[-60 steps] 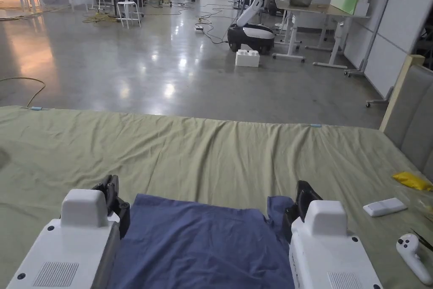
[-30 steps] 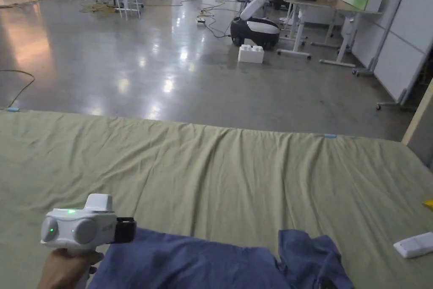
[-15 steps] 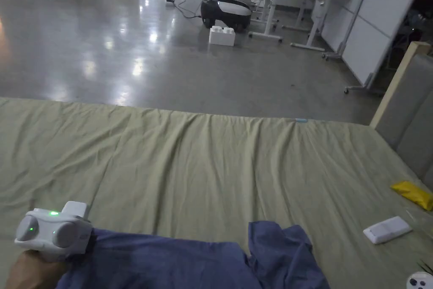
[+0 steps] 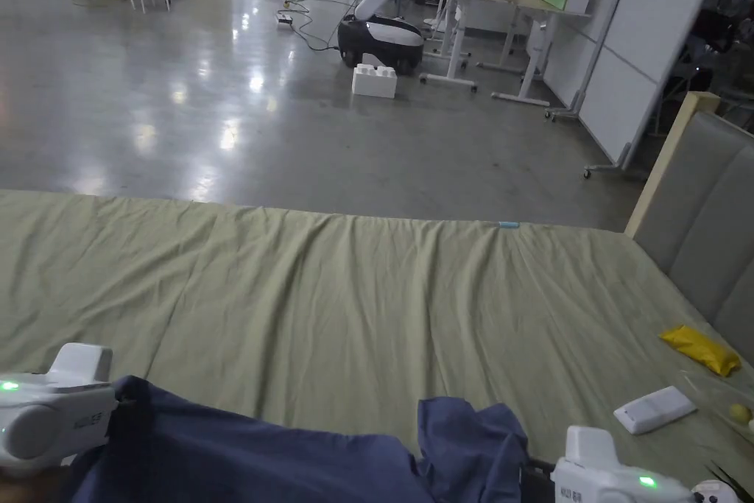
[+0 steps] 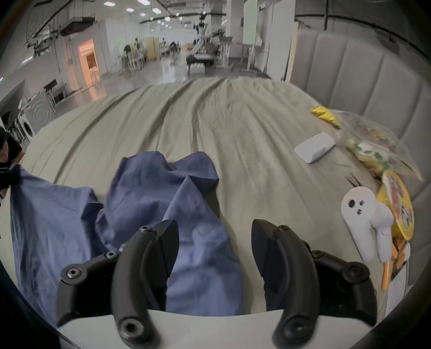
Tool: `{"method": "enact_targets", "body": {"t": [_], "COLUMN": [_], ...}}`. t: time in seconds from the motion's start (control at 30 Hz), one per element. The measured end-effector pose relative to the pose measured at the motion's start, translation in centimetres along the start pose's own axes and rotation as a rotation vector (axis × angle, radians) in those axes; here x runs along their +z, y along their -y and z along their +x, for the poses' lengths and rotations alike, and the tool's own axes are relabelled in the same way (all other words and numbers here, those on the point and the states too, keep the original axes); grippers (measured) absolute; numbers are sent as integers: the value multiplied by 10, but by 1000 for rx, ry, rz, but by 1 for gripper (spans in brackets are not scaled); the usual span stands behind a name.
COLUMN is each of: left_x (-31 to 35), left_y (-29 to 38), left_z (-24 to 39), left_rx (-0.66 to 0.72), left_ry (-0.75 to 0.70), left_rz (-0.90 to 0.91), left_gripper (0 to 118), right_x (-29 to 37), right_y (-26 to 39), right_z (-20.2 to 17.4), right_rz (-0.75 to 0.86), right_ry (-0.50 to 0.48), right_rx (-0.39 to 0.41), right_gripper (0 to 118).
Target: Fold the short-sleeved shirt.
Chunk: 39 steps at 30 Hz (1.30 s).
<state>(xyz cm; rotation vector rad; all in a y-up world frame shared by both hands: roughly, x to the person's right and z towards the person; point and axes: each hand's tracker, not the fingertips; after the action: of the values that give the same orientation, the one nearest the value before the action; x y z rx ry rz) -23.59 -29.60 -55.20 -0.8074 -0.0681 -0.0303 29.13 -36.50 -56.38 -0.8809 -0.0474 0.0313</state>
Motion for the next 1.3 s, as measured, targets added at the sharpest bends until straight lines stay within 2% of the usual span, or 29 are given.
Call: {"method": "enact_targets", "body": {"t": [0.1, 0.13, 0.2, 0.27, 0.3, 0.37, 0.4, 0.47, 0.5, 0.57, 0.63, 0.73, 0.9, 1.3], "left_x": [9, 13, 11, 10, 10, 7, 8, 10, 13, 21, 29, 51, 98, 232], "left_y": [2, 4, 7, 9, 9, 10, 11, 11, 11, 9, 7, 1, -7, -53], "left_z": [0, -1, -4, -6, -6, -7, -7, -7, -7, -10, -13, -15, -20, -39], "left_rx": [-10, -7, 16, 31, 31, 25, 21, 21, 24, 28, 31, 23, 44, 98], "left_ry": [-5, -7, -6, -9, -14, -22, -25, -30, -34, -41, -42, -51, -60, -71], "left_rz": [16, 20, 11, 10, 7, 4, 6, 7, 12, 28, 42, 78, 154, 373], "left_gripper": [3, 3, 3, 3, 3, 3, 3, 3, 3, 3, 3, 3, 3, 3], "right_x": [-31, -39, -52, -51, -51, -49, -45, -39, -36, -24, -6, 29, 100, 263], "right_y": [-8, -6, -4, -2, -5, -9, -10, -16, -17, -21, -27, -40, -69, -134], "right_z": [-1, -1, -3, -8, -10, -14, -16, -17, -14, -12, -10, -6, -7, -13], "right_rz": [-110, -147, -210, -173, -184, -187, -182, -162, -161, -121, -49, 41, 204, 511], "right_ry": [-13, -16, -10, 4, 9, 17, 27, 97, 61, 79, 111, 94, 111, 92], "right_rx": [7, 0, 5, 33, 48, 50, 57, 105, 60, 41, 60, 45, 80, 96], "right_gripper": [78, 78, 77, 72, 66, 64, 50, 3, 3, 3, 3, 3, 3, 3]}}
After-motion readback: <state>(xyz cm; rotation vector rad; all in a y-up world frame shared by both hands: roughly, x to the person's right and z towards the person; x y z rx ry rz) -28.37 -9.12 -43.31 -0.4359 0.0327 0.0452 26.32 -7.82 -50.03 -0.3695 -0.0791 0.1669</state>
